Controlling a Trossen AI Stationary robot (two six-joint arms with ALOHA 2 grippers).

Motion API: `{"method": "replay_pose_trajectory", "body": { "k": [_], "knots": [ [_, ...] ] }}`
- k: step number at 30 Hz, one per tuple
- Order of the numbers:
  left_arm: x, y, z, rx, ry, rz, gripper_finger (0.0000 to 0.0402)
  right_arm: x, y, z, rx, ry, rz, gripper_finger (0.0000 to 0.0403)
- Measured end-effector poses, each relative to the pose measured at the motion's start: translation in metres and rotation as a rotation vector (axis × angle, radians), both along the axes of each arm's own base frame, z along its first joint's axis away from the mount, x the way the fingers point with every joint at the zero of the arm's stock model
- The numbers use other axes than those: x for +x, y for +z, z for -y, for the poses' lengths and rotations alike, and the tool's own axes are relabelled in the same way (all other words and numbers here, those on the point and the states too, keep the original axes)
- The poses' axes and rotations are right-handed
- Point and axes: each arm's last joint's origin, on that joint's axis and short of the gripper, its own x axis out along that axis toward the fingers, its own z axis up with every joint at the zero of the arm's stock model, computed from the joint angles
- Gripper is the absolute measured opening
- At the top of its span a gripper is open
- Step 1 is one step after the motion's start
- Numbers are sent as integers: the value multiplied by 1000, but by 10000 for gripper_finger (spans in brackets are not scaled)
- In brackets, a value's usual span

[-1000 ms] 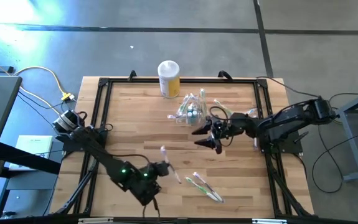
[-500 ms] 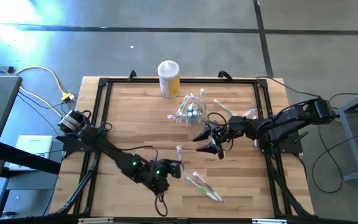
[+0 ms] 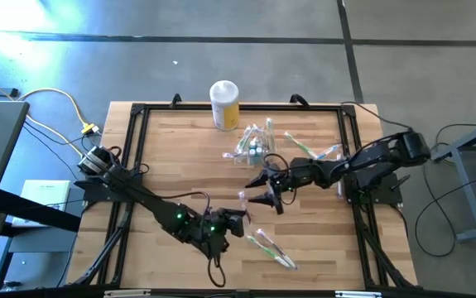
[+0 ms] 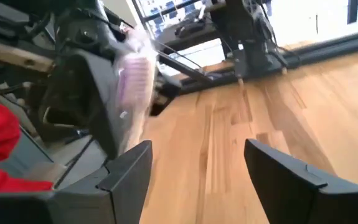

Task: Pick & Place toothbrushing station
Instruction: Put the bottom left purple toothbrush into the transparent organizer

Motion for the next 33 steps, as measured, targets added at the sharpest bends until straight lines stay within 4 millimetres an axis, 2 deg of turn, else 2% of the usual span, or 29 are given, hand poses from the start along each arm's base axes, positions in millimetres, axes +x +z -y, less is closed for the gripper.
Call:
{"method": "replay_pose_trajectory", "body": {
  "k": [7, 16, 20, 26, 33],
  "knots": [
    [0, 0, 0, -14, -10, -9, 0, 18, 1, -16, -73, 119, 30, 248],
    [2, -1, -2, -54, -22, -12, 0, 18, 5, -21, -105, 131, 57, 248],
    [5, -1, -7, -64, -15, -14, 0, 19, 4, -20, -128, 104, 60, 234],
    [7, -1, -12, -68, -1, -17, 0, 20, 3, -20, -201, 105, 79, 160],
    [7, -1, -13, -88, 11, -10, 0, 20, 2, -20, -298, 126, 111, 19]
  ]
}}
